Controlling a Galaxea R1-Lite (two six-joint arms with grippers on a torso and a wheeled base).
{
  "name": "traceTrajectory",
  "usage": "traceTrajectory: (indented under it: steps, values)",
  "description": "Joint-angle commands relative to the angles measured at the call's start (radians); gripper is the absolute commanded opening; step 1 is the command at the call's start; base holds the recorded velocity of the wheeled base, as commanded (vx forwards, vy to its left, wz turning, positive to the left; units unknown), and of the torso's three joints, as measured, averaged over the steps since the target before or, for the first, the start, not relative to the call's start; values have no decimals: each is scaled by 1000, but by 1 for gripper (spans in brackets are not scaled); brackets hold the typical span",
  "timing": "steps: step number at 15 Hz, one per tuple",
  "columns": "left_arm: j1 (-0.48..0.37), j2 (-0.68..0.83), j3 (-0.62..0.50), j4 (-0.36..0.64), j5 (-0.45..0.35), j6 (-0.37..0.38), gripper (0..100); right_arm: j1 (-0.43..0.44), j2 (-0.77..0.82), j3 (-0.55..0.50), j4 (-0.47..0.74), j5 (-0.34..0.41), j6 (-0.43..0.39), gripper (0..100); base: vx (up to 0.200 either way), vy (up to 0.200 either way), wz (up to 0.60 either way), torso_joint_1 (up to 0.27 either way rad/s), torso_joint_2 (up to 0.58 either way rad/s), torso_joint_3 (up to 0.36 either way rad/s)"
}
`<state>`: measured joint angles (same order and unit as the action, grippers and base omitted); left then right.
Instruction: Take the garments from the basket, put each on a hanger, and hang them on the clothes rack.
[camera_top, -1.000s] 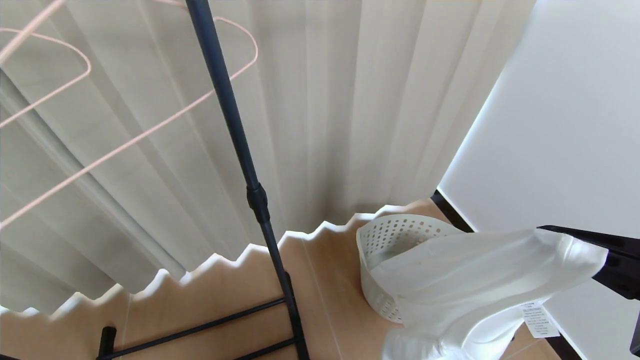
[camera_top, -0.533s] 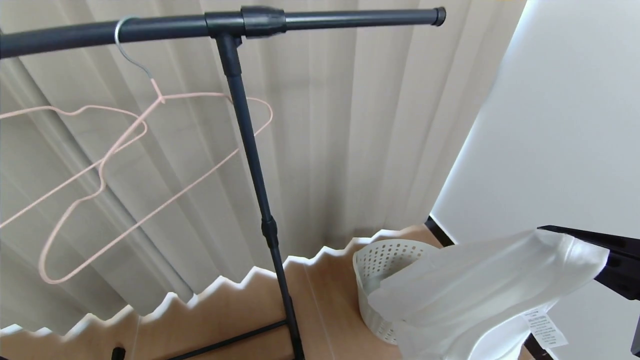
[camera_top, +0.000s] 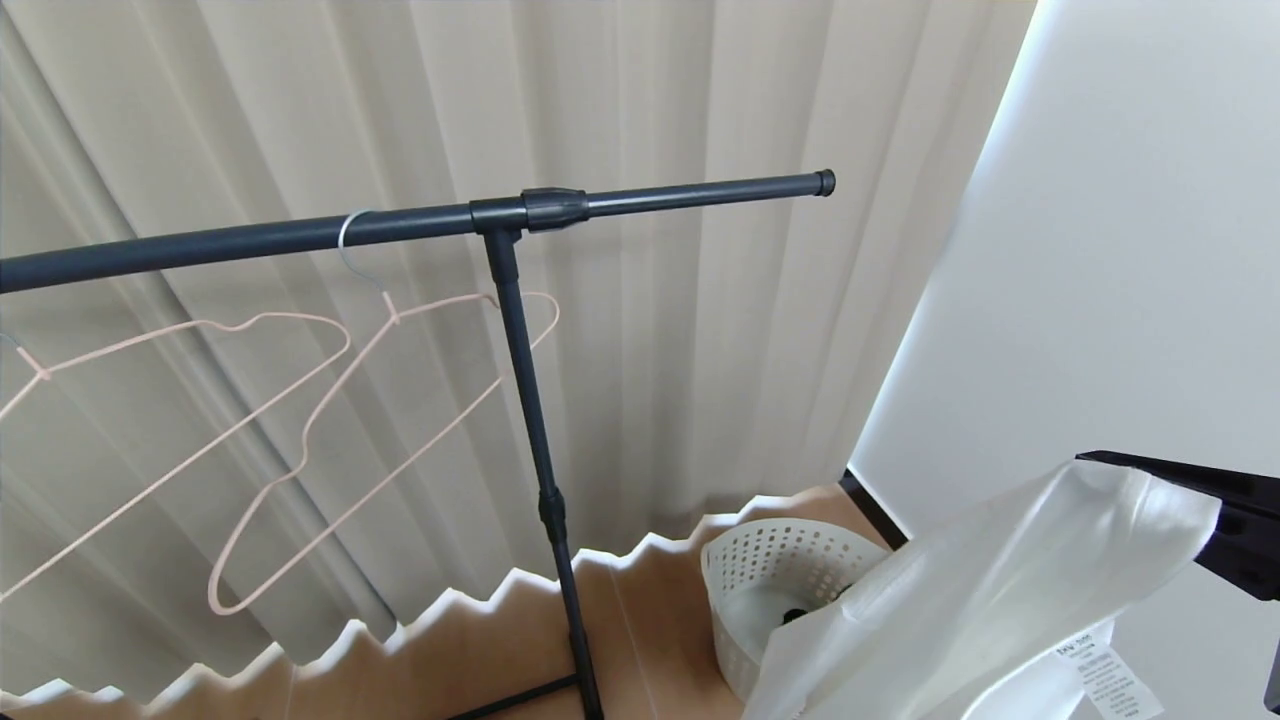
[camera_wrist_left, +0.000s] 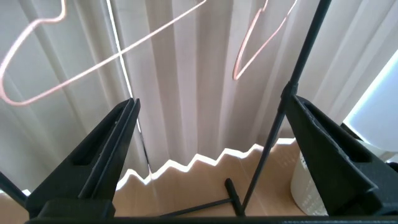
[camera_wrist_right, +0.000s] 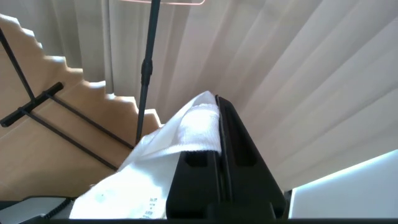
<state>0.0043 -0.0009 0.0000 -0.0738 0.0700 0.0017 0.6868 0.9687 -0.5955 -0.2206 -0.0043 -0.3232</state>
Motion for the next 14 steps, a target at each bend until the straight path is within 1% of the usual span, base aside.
traceTrajectory:
  steps: [1,3,8,14]
  values:
    - [0,1,0,0,1,0,100,0,4,0,0,0,0,0,0,0,0,217,-500,-276]
    - [0,1,0,0,1,0,100,0,4,-1,0,0,0,0,0,0,0,185,-427,-239]
    - [0,1,0,0,1,0,100,0,4,0,0,0,0,0,0,0,0,172,-381,-113]
    - [0,1,0,0,1,0,100,0,5,0,0,0,0,0,0,0,0,163,-356,-188]
